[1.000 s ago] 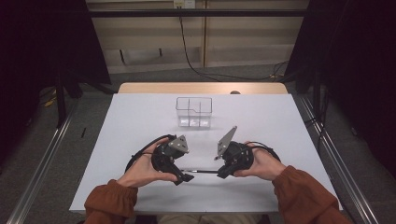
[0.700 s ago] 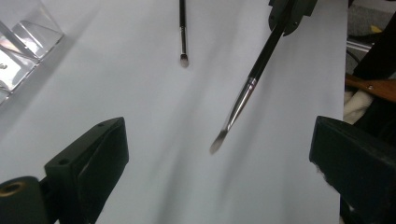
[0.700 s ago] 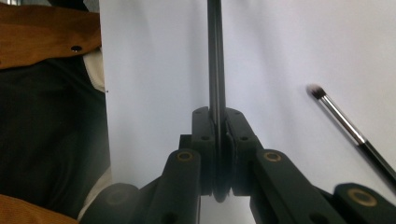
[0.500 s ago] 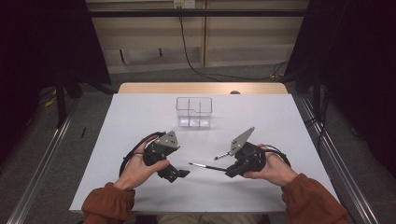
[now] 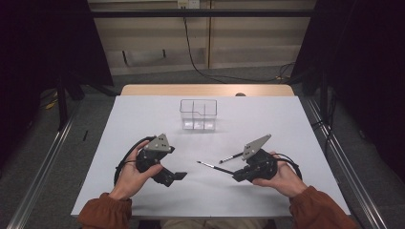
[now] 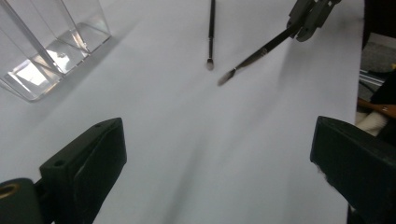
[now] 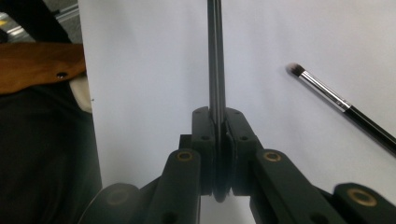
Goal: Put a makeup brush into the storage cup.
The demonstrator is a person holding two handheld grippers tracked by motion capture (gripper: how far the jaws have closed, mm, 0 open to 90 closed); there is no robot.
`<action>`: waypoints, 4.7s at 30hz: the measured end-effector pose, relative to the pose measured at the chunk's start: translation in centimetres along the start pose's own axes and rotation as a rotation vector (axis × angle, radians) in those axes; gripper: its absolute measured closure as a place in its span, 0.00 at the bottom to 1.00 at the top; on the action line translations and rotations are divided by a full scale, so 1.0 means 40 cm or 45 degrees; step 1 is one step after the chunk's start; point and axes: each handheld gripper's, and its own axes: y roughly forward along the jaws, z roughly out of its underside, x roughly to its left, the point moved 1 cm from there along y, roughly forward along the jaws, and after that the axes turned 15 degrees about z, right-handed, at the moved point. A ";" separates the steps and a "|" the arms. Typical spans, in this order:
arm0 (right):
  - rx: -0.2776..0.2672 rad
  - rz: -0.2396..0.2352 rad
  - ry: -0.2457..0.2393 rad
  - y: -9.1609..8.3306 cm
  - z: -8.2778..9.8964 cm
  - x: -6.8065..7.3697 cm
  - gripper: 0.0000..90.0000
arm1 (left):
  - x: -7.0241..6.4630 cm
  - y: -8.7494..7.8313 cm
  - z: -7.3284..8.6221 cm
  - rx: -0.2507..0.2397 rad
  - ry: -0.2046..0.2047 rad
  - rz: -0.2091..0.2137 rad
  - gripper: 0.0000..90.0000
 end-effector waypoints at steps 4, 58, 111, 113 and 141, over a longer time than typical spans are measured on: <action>-0.046 0.000 0.033 0.001 0.011 0.012 0.94 | -0.005 -0.007 0.006 -0.030 -0.015 -0.024 0.04; -0.637 0.035 0.230 -0.006 0.031 0.023 0.94 | -0.007 -0.005 0.050 -0.220 -0.087 -0.079 0.04; -0.647 -0.036 0.195 0.012 0.014 0.044 0.94 | -0.057 0.081 -0.041 -0.560 0.029 -0.038 0.30; -0.652 -0.031 0.194 0.012 0.014 0.043 0.94 | -0.057 0.080 -0.046 -0.569 0.031 -0.034 0.36; -0.649 -0.032 0.162 0.018 0.011 0.048 0.94 | -0.052 0.083 -0.067 -0.650 -0.039 0.078 0.72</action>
